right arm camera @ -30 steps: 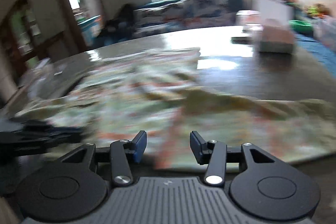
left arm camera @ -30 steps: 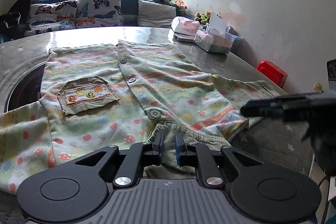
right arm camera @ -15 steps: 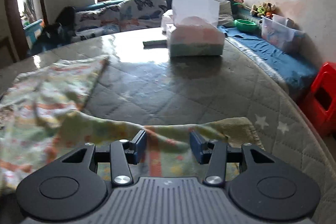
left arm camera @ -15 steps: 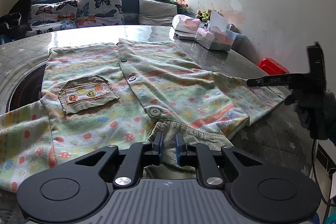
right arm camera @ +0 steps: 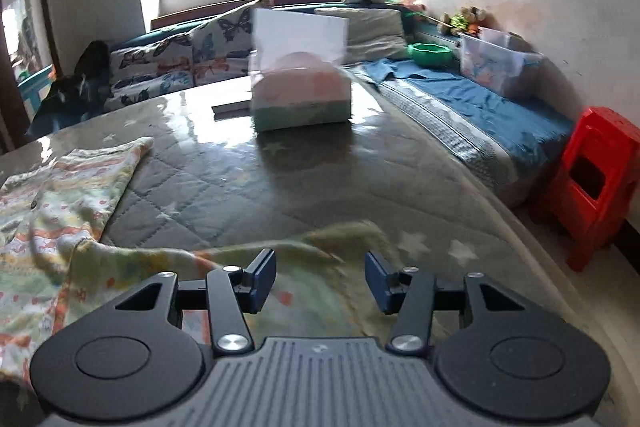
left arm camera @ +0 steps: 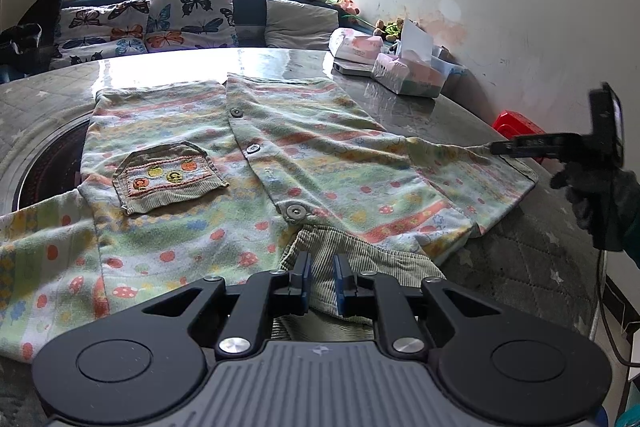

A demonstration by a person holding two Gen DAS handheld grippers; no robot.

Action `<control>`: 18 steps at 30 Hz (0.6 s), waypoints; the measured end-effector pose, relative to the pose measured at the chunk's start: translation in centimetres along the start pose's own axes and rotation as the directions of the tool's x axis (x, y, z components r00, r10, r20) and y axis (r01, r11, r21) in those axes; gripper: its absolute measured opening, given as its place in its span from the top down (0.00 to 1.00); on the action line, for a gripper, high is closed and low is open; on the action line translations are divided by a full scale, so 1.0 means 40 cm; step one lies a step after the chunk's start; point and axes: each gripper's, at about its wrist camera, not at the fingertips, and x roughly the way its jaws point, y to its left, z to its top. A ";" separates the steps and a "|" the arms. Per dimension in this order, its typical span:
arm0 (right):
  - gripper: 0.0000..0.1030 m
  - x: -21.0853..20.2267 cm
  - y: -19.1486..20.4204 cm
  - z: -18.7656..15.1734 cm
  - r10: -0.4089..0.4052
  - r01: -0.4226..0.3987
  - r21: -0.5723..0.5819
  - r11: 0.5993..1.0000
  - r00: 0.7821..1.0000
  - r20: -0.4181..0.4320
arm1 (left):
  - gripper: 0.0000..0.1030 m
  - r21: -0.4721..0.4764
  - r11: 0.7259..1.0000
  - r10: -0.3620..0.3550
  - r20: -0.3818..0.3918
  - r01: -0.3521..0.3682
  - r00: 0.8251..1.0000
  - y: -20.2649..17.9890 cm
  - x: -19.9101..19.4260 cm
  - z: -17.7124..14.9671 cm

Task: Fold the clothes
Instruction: 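Grasp the sleeve cuff with the right gripper while the left gripper holds the lining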

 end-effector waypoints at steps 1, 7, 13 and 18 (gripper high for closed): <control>0.50 -0.012 -0.015 -0.009 -0.007 0.007 0.009 1.000 1.000 -0.002 | 0.82 0.001 1.000 -0.002 0.001 0.002 1.000 -0.001 0.000 0.000; 0.49 -0.046 -0.071 -0.050 -0.050 0.051 0.039 0.998 0.999 -0.021 | 0.73 0.014 1.000 -0.010 0.007 0.010 1.000 -0.011 -0.001 -0.002; 0.50 -0.044 -0.079 -0.064 -0.057 0.058 0.060 0.997 0.998 -0.015 | 0.65 0.018 1.000 -0.010 0.005 0.010 1.000 -0.019 -0.003 -0.002; 0.66 -0.044 -0.068 -0.066 -0.070 0.070 0.063 0.996 0.998 -0.003 | 0.53 0.038 0.999 -0.010 0.005 0.010 1.000 -0.039 -0.003 -0.003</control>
